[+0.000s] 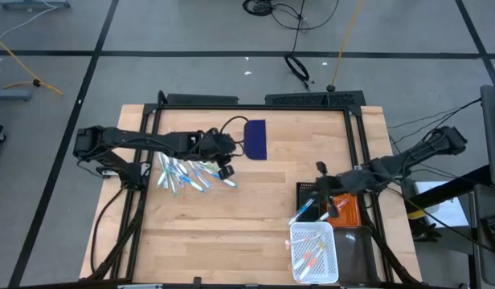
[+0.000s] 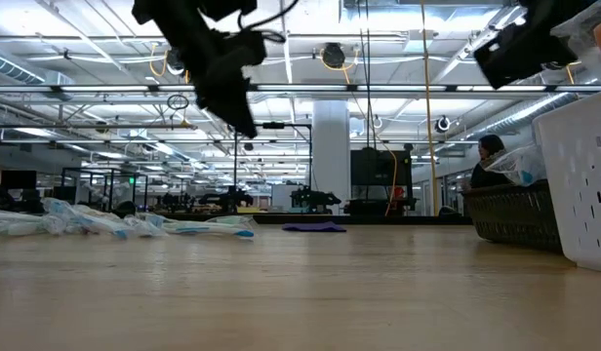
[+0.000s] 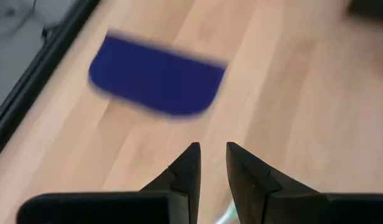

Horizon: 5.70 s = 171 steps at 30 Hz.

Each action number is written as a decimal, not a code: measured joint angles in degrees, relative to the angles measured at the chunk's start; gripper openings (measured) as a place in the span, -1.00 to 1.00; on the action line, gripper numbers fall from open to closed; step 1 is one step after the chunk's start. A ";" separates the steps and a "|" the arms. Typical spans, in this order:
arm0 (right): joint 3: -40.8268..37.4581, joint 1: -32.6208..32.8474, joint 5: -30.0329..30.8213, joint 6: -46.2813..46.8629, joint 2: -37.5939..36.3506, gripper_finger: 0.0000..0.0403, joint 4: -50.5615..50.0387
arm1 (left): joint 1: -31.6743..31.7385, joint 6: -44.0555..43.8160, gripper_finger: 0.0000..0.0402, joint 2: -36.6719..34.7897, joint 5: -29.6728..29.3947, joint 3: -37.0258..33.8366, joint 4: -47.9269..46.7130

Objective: Pick & Place Toothbrushes
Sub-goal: Put the green toothbrush into the black bin

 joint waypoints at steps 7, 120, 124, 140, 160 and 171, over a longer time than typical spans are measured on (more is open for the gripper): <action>0.00 -10.62 -9.99 -3.43 5.46 -0.73 8.99 | 1.28 3.21 -0.61 1.72 0.09 0.04 -12.54; -3.50 -18.29 -15.86 -9.82 8.62 -0.60 32.61 | -8.09 13.54 -0.99 5.21 5.42 -0.03 40.20; -3.50 -18.72 -15.45 -10.09 8.67 -0.40 33.78 | -8.70 13.65 -0.97 7.92 5.30 0.01 45.77; -3.67 -18.83 -9.81 -13.18 15.27 -0.19 42.94 | -9.15 12.30 -0.98 17.04 4.91 -0.09 61.88; -3.44 -21.39 -10.06 -12.92 15.94 -0.41 49.32 | -9.43 11.77 -0.98 18.07 3.32 0.04 62.57; -3.45 -21.18 -10.42 -12.58 16.66 -0.95 48.19 | -9.49 10.30 -0.94 21.35 1.14 0.00 65.68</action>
